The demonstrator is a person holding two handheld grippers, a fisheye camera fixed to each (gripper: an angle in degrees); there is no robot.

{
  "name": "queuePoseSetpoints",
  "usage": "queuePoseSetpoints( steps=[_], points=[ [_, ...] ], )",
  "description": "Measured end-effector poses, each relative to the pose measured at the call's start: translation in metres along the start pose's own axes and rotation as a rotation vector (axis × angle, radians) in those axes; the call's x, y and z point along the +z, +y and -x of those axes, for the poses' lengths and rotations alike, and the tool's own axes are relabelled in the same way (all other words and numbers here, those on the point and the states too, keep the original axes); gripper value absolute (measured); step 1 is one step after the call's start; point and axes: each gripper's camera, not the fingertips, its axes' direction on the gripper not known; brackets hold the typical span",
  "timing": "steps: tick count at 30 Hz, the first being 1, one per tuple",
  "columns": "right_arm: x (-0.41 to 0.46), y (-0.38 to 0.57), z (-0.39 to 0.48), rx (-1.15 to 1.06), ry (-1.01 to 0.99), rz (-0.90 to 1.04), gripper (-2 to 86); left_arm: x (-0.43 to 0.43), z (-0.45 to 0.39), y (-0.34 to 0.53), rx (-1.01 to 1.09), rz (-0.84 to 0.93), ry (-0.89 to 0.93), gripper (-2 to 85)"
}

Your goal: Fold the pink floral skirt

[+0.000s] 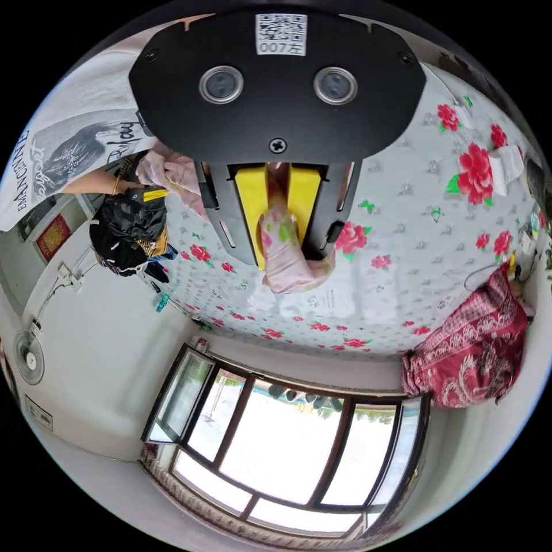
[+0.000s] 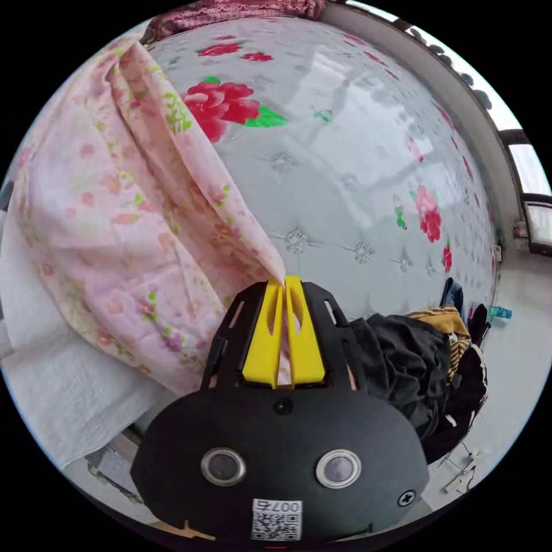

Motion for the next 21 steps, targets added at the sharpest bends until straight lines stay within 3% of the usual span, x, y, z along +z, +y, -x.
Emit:
queuePoseSetpoints(
  steps=[4, 7, 12, 17, 21],
  points=[
    [-0.181, 0.036, -0.081, 0.22, 0.004, -0.48, 0.0, -0.031, -0.032, -0.094, 0.16, -0.204, -0.027, -0.7],
    [-0.297, 0.094, -0.094, 0.228, 0.006, -0.798, 0.0, -0.053, -0.057, -0.133, 0.26, -0.323, -0.133, -0.6],
    [-0.368, 0.14, -0.045, 0.013, -0.078, -0.969, 0.0, -0.013, -0.046, -0.127, 0.243, -0.245, -0.195, 1.8],
    [-0.302, 0.08, 0.006, -0.081, -0.402, -0.868, 0.2, 0.046, 0.006, -0.042, 0.04, -0.008, -0.163, 7.2],
    [-0.164, -0.008, 0.093, -0.123, -0.572, -0.55, 1.3, 0.08, 0.016, 0.057, -0.131, 0.178, -0.044, 10.6]
  ],
)
